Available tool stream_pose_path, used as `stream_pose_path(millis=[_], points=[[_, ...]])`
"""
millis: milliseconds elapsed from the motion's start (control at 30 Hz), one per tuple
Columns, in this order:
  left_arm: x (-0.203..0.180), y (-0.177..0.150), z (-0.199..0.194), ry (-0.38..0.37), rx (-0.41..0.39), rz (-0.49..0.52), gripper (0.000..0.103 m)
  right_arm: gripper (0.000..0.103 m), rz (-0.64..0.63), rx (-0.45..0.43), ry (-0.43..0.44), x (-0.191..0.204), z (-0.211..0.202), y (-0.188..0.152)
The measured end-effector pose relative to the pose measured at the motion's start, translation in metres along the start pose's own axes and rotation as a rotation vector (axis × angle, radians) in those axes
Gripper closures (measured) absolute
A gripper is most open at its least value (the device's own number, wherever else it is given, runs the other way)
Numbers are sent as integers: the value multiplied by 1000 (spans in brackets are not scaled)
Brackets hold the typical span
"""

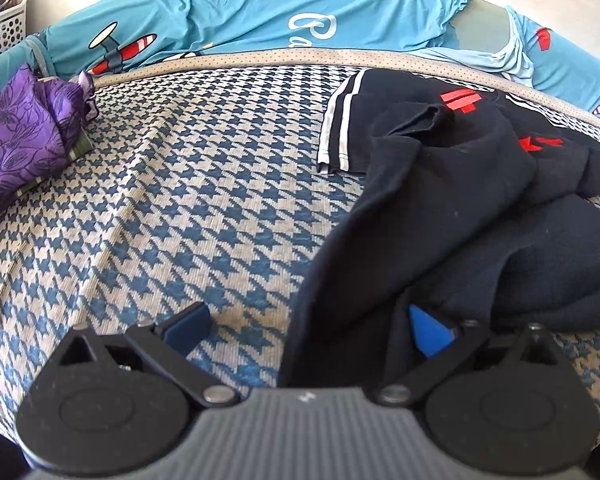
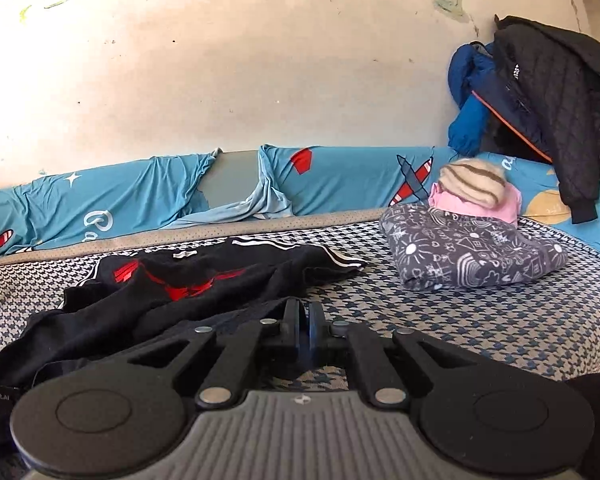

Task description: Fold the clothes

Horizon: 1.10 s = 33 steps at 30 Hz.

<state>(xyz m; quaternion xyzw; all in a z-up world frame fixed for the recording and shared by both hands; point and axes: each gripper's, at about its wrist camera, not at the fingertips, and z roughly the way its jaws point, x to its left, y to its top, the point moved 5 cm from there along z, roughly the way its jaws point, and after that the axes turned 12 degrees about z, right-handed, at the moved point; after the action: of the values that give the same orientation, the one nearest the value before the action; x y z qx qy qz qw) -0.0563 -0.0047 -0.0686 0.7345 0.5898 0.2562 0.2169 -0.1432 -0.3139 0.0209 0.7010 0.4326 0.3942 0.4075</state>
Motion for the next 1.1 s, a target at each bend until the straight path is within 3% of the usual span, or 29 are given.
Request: stream_pose_path(millis=[167, 300, 433, 900, 1100], points=[[7, -4, -5, 8, 20, -26, 0, 98, 7, 84, -8, -10, -2, -8], [12, -7, -9, 14, 31, -48, 0, 97, 16, 104, -10, -17, -9, -11], [12, -9, -9, 26, 42, -35, 0, 90, 43, 152, 13, -19, 3, -11], [16, -14, -11, 26, 47, -48, 0, 85, 10, 294, 136, 2, 102, 3], [14, -13, -10, 36, 34, -38, 0, 75, 85, 367, 183, 6, 136, 8]])
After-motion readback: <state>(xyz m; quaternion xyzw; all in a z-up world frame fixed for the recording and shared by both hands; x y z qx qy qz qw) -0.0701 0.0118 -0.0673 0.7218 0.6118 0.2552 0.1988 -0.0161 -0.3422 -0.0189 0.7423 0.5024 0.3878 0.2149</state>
